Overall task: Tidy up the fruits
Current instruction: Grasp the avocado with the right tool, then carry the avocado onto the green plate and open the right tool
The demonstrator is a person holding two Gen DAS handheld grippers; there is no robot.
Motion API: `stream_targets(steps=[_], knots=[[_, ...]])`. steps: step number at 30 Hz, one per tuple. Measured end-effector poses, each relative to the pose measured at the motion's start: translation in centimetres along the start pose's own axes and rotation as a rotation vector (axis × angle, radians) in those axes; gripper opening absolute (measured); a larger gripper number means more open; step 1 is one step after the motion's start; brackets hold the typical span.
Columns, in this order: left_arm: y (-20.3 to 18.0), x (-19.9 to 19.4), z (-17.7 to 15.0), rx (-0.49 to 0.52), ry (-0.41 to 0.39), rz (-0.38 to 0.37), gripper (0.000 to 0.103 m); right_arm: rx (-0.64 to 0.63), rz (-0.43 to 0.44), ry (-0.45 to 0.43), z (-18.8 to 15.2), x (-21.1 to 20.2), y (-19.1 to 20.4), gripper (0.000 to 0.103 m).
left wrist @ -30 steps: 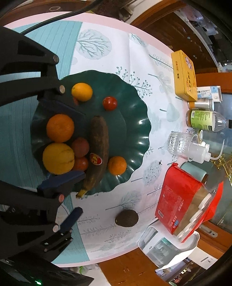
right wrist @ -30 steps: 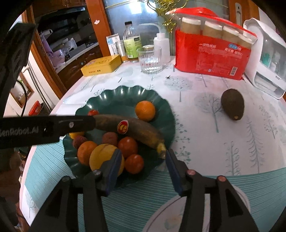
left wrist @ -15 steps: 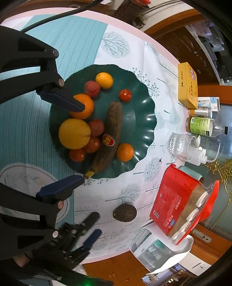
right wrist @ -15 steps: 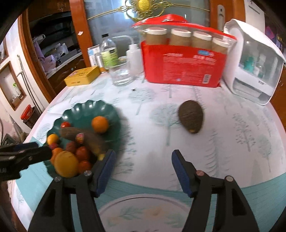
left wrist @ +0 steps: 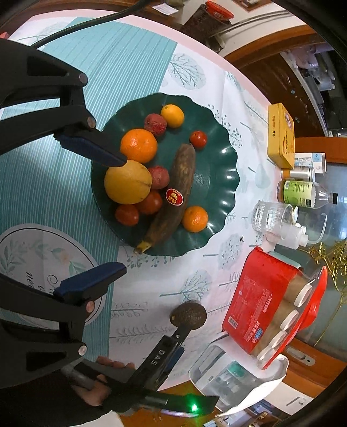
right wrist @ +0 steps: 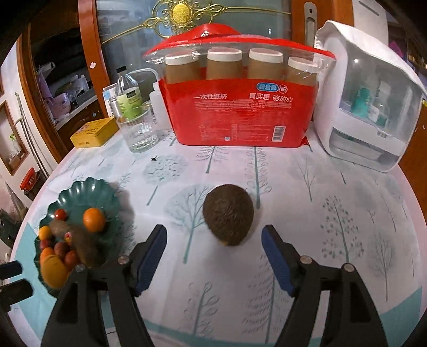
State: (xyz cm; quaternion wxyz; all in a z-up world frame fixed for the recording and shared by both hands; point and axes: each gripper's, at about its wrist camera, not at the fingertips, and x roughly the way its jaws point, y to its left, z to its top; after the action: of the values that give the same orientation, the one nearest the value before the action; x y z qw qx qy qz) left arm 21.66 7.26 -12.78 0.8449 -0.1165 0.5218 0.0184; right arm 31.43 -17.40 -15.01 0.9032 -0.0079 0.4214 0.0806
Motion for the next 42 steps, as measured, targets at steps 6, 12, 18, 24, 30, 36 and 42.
stream_targets(steps=[6,12,18,24,30,36,42], knots=[[0.4,0.3,0.2,-0.03,-0.002,0.021,0.073,-0.027,-0.001,0.024,-0.2,2.8,-0.3,0.074],[0.3,0.5,0.7,-0.033,-0.012,0.026,0.073,-0.063,-0.028,0.01,-0.1,4.8,-0.4,0.074],[0.4,0.8,1.0,-0.043,-0.011,0.023,0.073,-0.053,-0.013,0.038,0.2,6.5,-0.8,0.074],[1.1,0.8,1.0,-0.061,-0.016,0.024,0.073,-0.083,-0.047,0.044,-0.2,7.1,-0.3,0.063],[2.0,0.7,0.8,-0.072,-0.019,0.018,0.073,-0.089,-0.056,0.049,-0.1,7.2,-0.2,0.061],[3.7,0.3,0.5,-0.082,-0.023,0.008,0.073,-0.056,-0.071,0.074,0.1,7.1,0.1,0.06],[5.9,-0.5,0.6,-0.089,-0.04,0.0,0.073,-0.034,-0.073,0.076,0.1,6.4,1.5,0.06]])
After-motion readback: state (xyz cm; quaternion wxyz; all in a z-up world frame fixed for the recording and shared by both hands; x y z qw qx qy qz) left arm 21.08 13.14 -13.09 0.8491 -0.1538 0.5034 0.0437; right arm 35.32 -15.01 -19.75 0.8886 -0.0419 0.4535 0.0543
